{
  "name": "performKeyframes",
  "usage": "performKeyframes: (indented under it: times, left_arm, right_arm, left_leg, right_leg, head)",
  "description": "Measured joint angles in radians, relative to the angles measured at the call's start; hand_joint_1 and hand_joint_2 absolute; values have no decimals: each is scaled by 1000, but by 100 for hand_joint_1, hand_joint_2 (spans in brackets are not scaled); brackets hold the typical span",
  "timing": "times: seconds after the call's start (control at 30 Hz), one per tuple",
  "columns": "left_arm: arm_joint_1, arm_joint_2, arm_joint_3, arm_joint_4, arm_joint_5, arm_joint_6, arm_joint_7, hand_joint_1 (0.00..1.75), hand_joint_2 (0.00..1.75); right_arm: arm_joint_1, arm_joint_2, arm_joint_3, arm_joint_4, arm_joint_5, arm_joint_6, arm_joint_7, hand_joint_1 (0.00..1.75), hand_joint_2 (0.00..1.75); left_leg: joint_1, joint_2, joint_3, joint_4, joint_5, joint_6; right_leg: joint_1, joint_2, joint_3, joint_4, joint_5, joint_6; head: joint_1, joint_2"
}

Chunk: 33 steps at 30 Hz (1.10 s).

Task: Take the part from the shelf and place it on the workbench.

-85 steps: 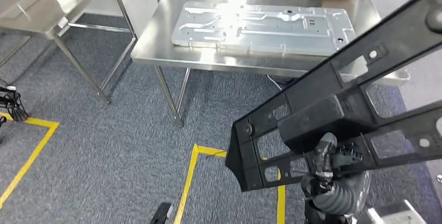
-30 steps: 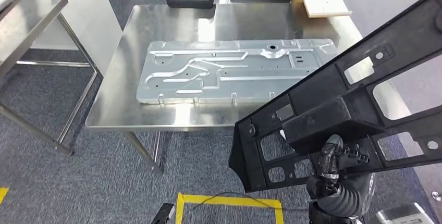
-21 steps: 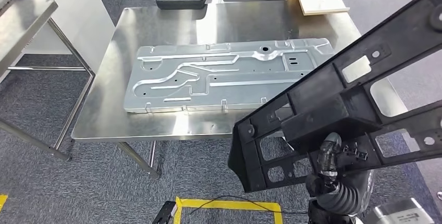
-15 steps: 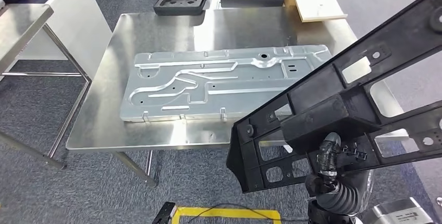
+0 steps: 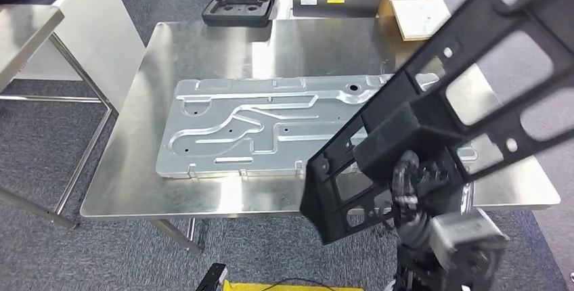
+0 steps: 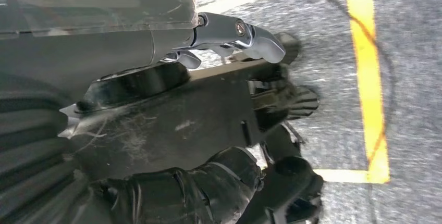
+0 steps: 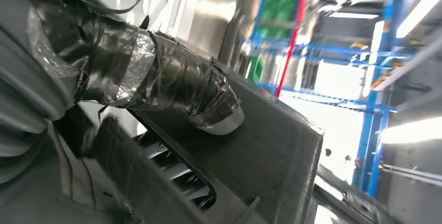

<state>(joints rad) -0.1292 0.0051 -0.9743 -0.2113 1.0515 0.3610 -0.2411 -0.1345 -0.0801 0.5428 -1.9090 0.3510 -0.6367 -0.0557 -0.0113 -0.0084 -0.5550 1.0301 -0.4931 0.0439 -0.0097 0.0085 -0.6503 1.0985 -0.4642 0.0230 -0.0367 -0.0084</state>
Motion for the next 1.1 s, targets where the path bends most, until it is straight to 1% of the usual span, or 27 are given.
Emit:
performKeyframes:
  times: [0.03,0.07,0.1,0.17,0.2,0.23,0.3,0.33,0.37,0.4,0.47,0.5,0.53,0.6,0.67,0.7,0.73,0.8,0.83,0.87,0.9,0.93,0.97,1.0,1.03,1.07,1.1]
  left_arm:
    - [-3,0,0,0,0,-2,0,0,175]
    - [-5,0,0,0,0,-4,0,0,175]
    - [-7,0,0,0,1,-6,0,0,175]
    - [-8,2,0,0,2,-11,0,0,175]
    - [-9,3,0,0,2,-12,0,0,175]
    - [-10,3,0,0,2,-13,0,0,175]
    - [-10,3,0,0,1,-18,0,0,175]
    - [-10,3,0,0,-1,-21,-1,0,175]
    - [-10,3,0,0,-4,-23,-1,0,175]
    - [-11,4,0,0,-7,-25,0,0,175]
    - [-16,5,0,0,-14,-26,1,0,175]
    - [-20,6,0,0,-18,-28,1,0,175]
    - [-25,7,0,0,-22,-31,1,0,175]
    - [-33,7,0,0,-28,-42,0,0,175]
    - [-41,6,0,0,-33,-57,-1,0,175]
    - [-46,6,0,0,-35,-68,0,0,175]
    - [-53,5,0,0,-36,-79,0,0,175]
    - [-63,1,0,0,-37,-97,1,0,175]
    - [-65,0,0,0,-37,-103,0,0,175]
    - [-66,-1,0,0,-37,-107,-1,0,175]
    - [-66,-2,0,0,-36,-110,-3,0,175]
    - [-67,-3,0,0,-36,-113,-5,0,175]
    - [-68,-3,0,0,-36,-114,-8,0,175]
    - [-71,-4,0,0,-37,-116,-10,0,175]
    - [-74,-4,0,0,-37,-117,-11,0,175]
    - [-76,-4,0,0,-37,-118,-12,0,175]
    - [-78,-4,0,0,-37,-119,-13,0,175]
  right_arm:
    - [-32,-13,2,4,58,25,53,175,175]
    - [-63,-25,4,7,112,53,100,175,175]
    - [-93,-36,7,9,156,80,138,175,175]
    - [-142,-53,12,14,211,114,183,175,175]
    - [-161,-59,14,16,222,119,193,175,175]
    - [-176,-65,17,17,229,121,200,175,175]
    - [-200,-76,26,22,275,140,227,175,175]
    - [-217,-84,32,25,332,165,255,175,175]
    - [-240,-92,41,31,410,204,291,175,175]
    - [-269,-102,51,38,501,253,329,175,175]
    - [-341,-118,75,56,670,365,386,175,175]
    - [-379,-123,87,67,734,420,400,175,175]
    - [-416,-127,100,78,783,474,407,175,175]
    - [-483,-133,130,106,839,574,410,175,175]
    - [-540,-138,166,146,858,652,408,175,175]
    - [-566,-141,184,173,858,679,406,175,175]
    - [-588,-144,201,203,854,696,404,175,175]
    - [-615,-149,229,272,843,709,402,175,175]
    - [-622,-150,242,306,839,709,401,175,175]
    - [-627,-150,256,338,836,710,399,175,175]
    - [-631,-151,268,368,834,714,396,175,175]
    - [-635,-151,279,396,834,719,391,175,175]
    - [-639,-151,289,422,833,726,387,175,175]
    - [-643,-151,300,445,833,733,383,175,175]
    - [-647,-150,310,466,833,738,380,175,175]
    - [-649,-149,322,486,833,741,379,175,175]
    - [-651,-147,332,505,833,745,378,175,175]
  left_leg:
    - [-1,0,-1,2,-4,-5]
    - [-3,0,-2,4,-7,-10]
    - [-4,0,-2,5,-9,-14]
    - [-3,1,-3,18,-21,-24]
    - [-2,2,-14,44,-36,-29]
    - [1,2,-36,89,-58,-35]
    - [6,2,-104,210,-104,-44]
    - [7,2,-134,254,-113,-46]
    - [8,2,-151,268,-105,-47]
    - [9,2,-151,245,-77,-46]
    - [7,2,-115,125,9,-36]
    - [4,3,-97,65,37,-29]
    - [1,3,-83,24,53,-24]
    - [-5,2,-77,-3,56,-18]
    - [-2,1,-70,-17,67,-12]
    - [2,1,-65,-25,71,-9]
    - [5,1,-61,-32,75,-5]
    - [6,1,-58,-35,76,0]
    - [7,1,-58,-34,75,1]
    - [7,0,-58,-33,74,1]
    - [8,0,-58,-31,73,0]
    - [9,-1,-58,-27,70,-3]
    - [11,-3,-59,-20,66,-7]
    - [9,-4,-63,-11,62,-12]
    - [8,-5,-67,-5,58,-18]
    - [7,-6,-71,-1,57,-23]
    - [6,-7,-74,0,58,-27]
  right_leg:
    - [2,0,4,-26,17,-6]
    - [4,0,4,-34,14,-14]
    - [4,0,6,-41,18,-21]
    - [1,-1,18,-47,22,-32]
    - [-1,-3,25,-51,23,-36]
    - [-2,-4,30,-54,22,-39]
    - [-1,-7,34,-56,18,-44]
    - [-1,-7,35,-55,16,-45]
    - [0,-5,36,-54,14,-46]
    - [0,-2,39,-54,12,-46]
    - [0,2,47,-54,7,-45]
    - [1,4,49,-54,6,-42]
    - [1,4,48,-55,5,-39]
    - [0,4,44,-56,6,-28]
    - [1,2,42,-53,1,-17]
    - [2,1,34,-35,-12,-12]
    - [2,0,16,3,-32,-8]
    - [0,-1,-44,125,-86,-1]
    - [-2,-1,-73,179,-100,3]
    - [-4,-2,-89,203,-98,6]
    - [-7,-2,-86,189,-78,8]
    - [-9,-3,-65,140,-44,11]
    - [-12,-4,-36,74,-14,12]
    - [-12,-5,-7,14,7,11]
    - [-12,-5,11,-26,18,8]
    - [-10,-4,19,-44,19,3]
    - [-7,-3,20,-46,20,-3]
  head:
    - [0,0]
    - [-1,0]
    - [-1,0]
    - [-4,0]
    - [-6,0]
    - [-8,0]
    - [-11,0]
    - [-11,0]
    - [-11,0]
    - [-11,0]
    - [-10,0]
    - [-10,0]
    - [-11,0]
    - [-14,0]
    - [-16,0]
    - [-15,0]
    - [-13,0]
    - [-11,0]
    - [-11,0]
    - [-11,0]
    - [-11,0]
    - [-11,0]
    - [-10,0]
    - [-10,0]
    - [-10,0]
    - [-10,0]
    - [-11,0]
